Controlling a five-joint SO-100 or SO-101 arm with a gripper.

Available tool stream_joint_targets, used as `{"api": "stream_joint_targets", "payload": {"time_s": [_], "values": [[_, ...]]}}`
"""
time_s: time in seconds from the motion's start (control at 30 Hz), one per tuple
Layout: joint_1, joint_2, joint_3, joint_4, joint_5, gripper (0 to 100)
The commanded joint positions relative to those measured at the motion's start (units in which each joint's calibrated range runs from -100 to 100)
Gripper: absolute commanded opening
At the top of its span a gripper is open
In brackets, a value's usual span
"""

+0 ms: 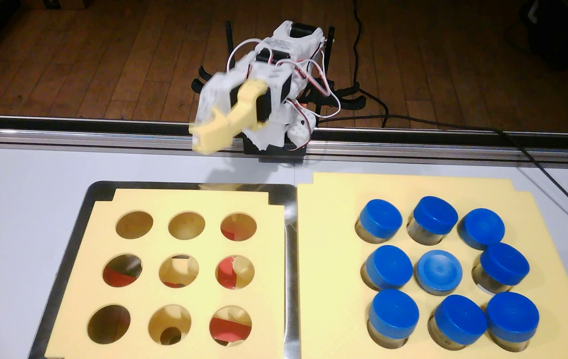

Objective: Move the test tubes

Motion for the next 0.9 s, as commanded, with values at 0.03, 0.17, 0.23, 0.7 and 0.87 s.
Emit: {"api": "stream_joint_targets", "payload": {"time_s": [0.03,0.17,0.23,0.7,0.87], "values": [[-5.8,-0.7,0.8,15.9,-0.1,1],[-10.6,-0.7,0.8,43.7,0.3,1],[-11.1,-0.7,0.8,56.4,0.1,1],[-10.5,-0.6,0.8,69.5,-0.1,1],[-10.5,-0.6,0.8,69.5,-0.1,1]]}}
